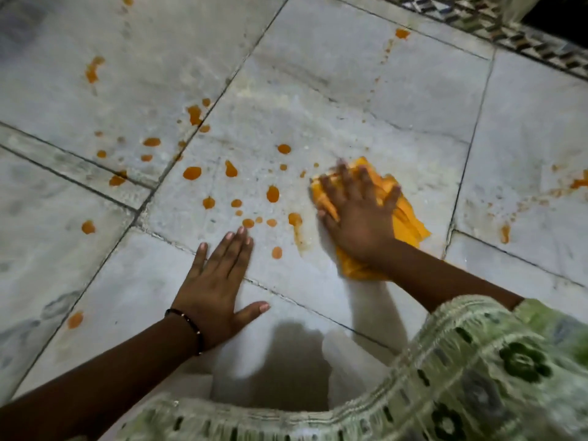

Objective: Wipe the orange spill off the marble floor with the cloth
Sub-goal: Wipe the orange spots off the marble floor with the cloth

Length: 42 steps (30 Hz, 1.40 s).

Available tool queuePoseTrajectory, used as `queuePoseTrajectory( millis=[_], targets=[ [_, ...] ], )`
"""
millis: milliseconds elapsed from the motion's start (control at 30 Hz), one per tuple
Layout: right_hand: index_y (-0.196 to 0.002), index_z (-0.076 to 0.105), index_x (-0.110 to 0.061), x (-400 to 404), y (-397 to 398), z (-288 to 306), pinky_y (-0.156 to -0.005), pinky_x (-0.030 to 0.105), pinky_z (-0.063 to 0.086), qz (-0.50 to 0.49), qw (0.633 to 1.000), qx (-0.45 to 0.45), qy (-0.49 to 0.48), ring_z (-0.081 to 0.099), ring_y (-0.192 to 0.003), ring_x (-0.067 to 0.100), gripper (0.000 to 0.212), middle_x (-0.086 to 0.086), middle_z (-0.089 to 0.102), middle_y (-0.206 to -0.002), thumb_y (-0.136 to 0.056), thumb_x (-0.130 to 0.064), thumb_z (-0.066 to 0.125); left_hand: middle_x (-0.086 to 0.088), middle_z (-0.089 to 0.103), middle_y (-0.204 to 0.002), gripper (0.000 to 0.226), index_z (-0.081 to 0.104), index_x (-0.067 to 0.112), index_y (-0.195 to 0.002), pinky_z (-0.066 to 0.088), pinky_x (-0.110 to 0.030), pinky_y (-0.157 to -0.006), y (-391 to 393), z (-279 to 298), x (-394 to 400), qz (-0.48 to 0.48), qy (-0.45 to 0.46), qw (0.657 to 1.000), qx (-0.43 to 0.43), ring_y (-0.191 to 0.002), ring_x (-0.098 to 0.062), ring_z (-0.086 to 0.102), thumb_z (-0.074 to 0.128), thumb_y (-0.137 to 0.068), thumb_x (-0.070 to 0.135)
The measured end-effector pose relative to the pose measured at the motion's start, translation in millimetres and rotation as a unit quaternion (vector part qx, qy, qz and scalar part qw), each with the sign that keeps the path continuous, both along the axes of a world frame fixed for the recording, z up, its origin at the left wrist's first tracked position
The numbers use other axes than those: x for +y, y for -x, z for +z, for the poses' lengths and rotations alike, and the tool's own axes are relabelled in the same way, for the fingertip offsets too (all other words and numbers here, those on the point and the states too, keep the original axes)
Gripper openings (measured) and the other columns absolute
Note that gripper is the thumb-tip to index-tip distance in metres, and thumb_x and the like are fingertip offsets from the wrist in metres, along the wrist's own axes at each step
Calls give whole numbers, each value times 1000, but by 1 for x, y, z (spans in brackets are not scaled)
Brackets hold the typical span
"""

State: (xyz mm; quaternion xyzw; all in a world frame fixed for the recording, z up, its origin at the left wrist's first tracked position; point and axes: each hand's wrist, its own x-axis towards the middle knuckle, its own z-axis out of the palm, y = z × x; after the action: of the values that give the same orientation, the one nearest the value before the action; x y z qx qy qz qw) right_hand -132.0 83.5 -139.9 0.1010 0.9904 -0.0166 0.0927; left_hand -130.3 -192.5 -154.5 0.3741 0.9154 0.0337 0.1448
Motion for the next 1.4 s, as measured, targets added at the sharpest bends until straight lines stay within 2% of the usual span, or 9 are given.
queuePoseTrajectory(
  millis=[167,267,500,600,733,933,1167,1267,1400],
  targets=[
    [-146,35,-29,-37,-41,-7,-104,74,15,230,972,40,-2,32,-141,28,61,0,32,-155,-88,-47,36,-12,15,-158,93,21,6,-149,14,-52,-114,0,-2,1,-4,-1,1000,2,-145,-26,17,24,-85,73],
    [-146,35,-33,6,-52,-3,-109,65,14,267,963,25,9,28,-143,24,61,-2,31,-155,-87,-50,40,-12,16,-158,93,21,6,-149,15,-52,-114,0,0,3,-6,5,1000,2,-145,-27,17,27,-84,72],
    [-150,14,-40,7,11,0,-107,70,0,148,989,-19,7,9,-147,30,65,1,11,-161,-88,-57,15,-15,15,-157,94,20,4,-149,12,-51,-113,1,4,6,-10,35,999,-14,-144,-30,19,23,-85,72],
    [-147,33,-32,-29,-10,1,-103,75,14,230,973,11,6,29,-141,35,61,6,33,-154,-88,-49,30,-15,18,-156,94,23,3,-148,14,-51,-113,2,6,6,-5,34,999,-17,-143,-30,23,23,-85,73],
    [-146,31,-38,-12,-54,0,-108,69,12,349,937,0,32,22,-145,28,62,-2,26,-157,-87,-49,41,-17,18,-156,99,24,1,-147,15,-53,-113,-1,2,4,17,27,999,-10,-144,-30,19,26,-82,75],
    [-146,21,-49,7,0,0,-103,75,4,148,989,8,16,11,-146,34,57,-3,17,-160,-90,-59,24,-19,14,-156,103,22,-2,-147,14,-53,-114,-2,-1,4,24,25,999,1,-145,-31,14,26,-81,77],
    [-143,35,-42,-33,-39,-2,-103,75,12,351,936,23,13,28,-142,36,58,-1,32,-155,-86,-50,39,-20,15,-156,103,23,-3,-146,15,-53,-113,-2,-1,4,22,16,1000,-10,-145,-32,16,24,-82,77],
    [-143,30,-48,0,-24,0,-101,76,13,274,961,19,6,27,-143,32,54,-5,29,-156,-89,-54,32,-20,14,-156,103,23,-3,-146,14,-51,-114,-1,0,3,29,17,999,-1,-145,-32,14,24,-82,77],
    [-146,10,-52,-8,19,-1,-99,77,0,148,989,1,12,5,-147,33,58,-7,8,-161,-88,-59,11,-21,14,-156,103,23,-4,-146,15,-51,-114,-2,0,4,23,25,999,1,-144,-33,15,23,-82,77]
  ],
)
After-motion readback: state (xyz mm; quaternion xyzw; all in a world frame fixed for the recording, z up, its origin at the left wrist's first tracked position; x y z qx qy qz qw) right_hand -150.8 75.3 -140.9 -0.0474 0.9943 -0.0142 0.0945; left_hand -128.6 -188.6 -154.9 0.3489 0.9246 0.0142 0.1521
